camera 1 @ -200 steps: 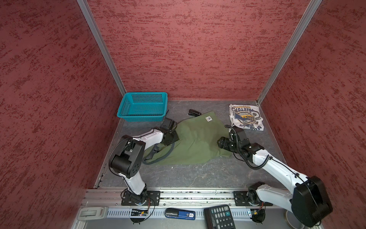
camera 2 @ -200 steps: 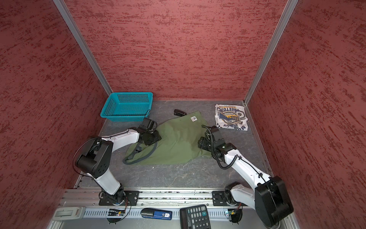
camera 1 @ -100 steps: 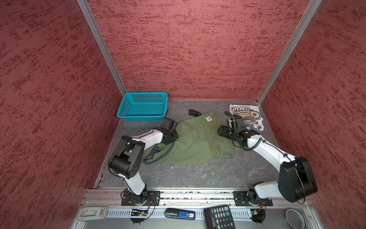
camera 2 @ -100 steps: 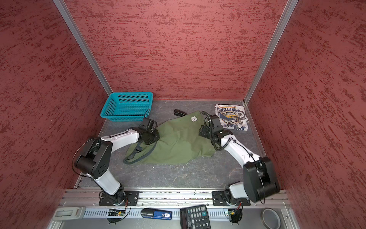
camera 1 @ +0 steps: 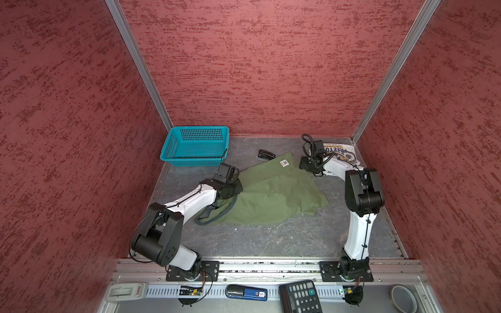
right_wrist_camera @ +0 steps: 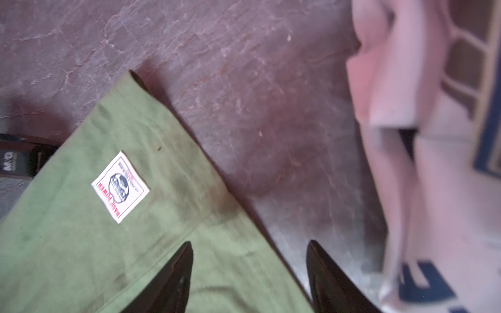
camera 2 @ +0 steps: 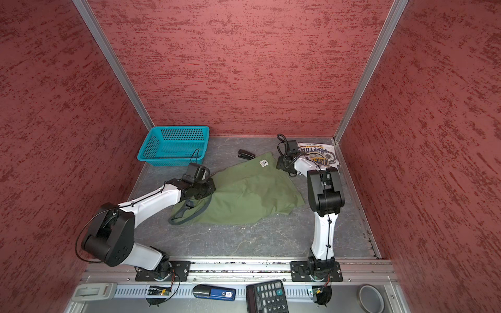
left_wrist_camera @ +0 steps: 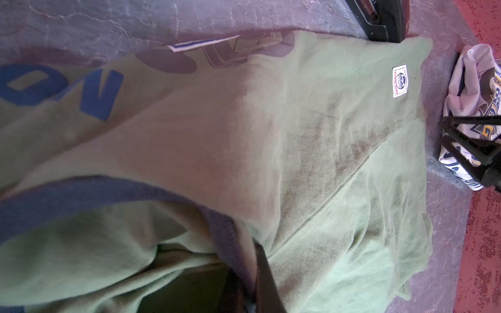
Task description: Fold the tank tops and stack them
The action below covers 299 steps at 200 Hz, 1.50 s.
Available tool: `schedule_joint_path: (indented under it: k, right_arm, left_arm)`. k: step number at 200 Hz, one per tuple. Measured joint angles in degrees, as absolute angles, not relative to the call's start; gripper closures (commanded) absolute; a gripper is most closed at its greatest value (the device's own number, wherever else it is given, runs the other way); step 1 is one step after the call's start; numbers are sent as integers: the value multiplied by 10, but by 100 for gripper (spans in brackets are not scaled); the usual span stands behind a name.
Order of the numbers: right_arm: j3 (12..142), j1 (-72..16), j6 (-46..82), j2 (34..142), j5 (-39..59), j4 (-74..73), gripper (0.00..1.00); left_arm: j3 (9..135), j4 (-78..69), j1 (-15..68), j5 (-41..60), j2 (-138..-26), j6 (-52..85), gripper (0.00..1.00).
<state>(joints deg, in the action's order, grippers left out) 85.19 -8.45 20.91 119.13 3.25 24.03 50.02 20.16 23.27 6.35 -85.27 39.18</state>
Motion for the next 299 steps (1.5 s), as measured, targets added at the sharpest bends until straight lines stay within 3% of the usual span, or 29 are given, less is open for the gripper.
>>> schedule_joint_path:
  k: [69,112,137,248,299]
  right_arm:
    - [917,-90,187,1252,54,269,50]
    - [924,-93,180,1260,57,273,87]
    - [900,-95,182,1243,58,273,100]
    - [700,-103,194,826,73,265,100]
    - [681,-103,204,637,74,292,100]
  left_arm:
    - [495,202,233,63,-852,392,97]
    - [495,209,233,63,-845,392,96]
    - [495,221,231,60,-824,391,95]
    - [497,300,224,59,-652,349,94]
    - [524,349,224,55,-537,303,92]
